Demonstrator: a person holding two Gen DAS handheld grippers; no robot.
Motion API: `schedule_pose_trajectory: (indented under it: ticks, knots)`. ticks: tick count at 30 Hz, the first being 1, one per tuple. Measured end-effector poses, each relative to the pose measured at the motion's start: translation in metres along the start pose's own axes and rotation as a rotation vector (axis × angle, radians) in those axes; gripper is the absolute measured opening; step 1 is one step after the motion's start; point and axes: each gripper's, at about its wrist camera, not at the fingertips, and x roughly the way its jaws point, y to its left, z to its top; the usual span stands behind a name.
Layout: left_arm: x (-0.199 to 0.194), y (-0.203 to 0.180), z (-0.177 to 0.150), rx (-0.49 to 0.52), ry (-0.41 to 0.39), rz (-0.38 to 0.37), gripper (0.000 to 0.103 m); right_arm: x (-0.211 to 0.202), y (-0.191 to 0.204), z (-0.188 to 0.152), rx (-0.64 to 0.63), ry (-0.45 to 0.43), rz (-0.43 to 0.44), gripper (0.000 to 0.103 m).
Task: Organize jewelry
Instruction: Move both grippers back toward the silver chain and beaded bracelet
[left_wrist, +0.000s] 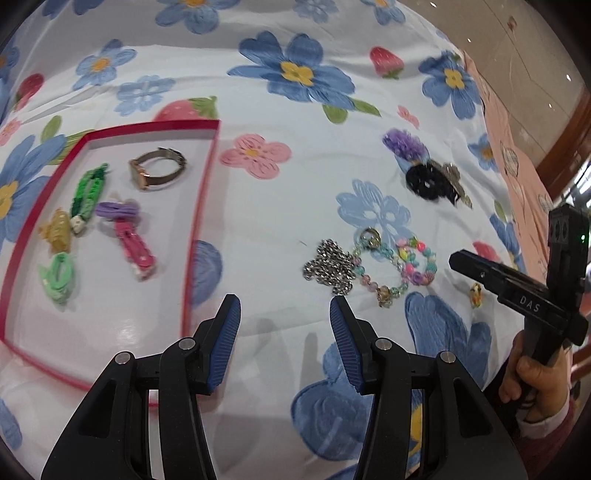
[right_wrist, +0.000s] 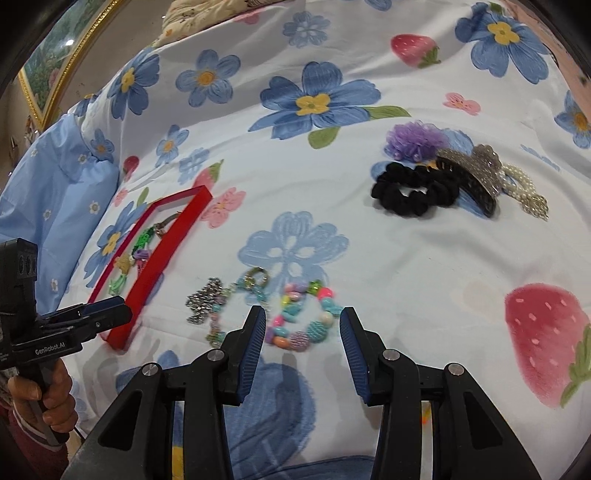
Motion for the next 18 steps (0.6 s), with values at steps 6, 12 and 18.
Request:
schedule_pose_trajectory:
  ticks: [6, 12, 18]
  knots:
    - [0.024, -0.011, 0.002, 0.044, 0.049, 0.009, 0.049, 0.012, -0.002, -0.002, -0.018, 0.028, -0.02, 0.044]
    - [0.039, -0.016, 0.011, 0.057, 0.056, 0.007, 0.049, 0.021, -0.006, -0.002, -0.018, 0.051, -0.021, 0.044]
    - [0.058, -0.025, 0.018, 0.092, 0.081, 0.006, 0.049, 0.033, -0.007, -0.001, -0.026, 0.078, -0.026, 0.044]
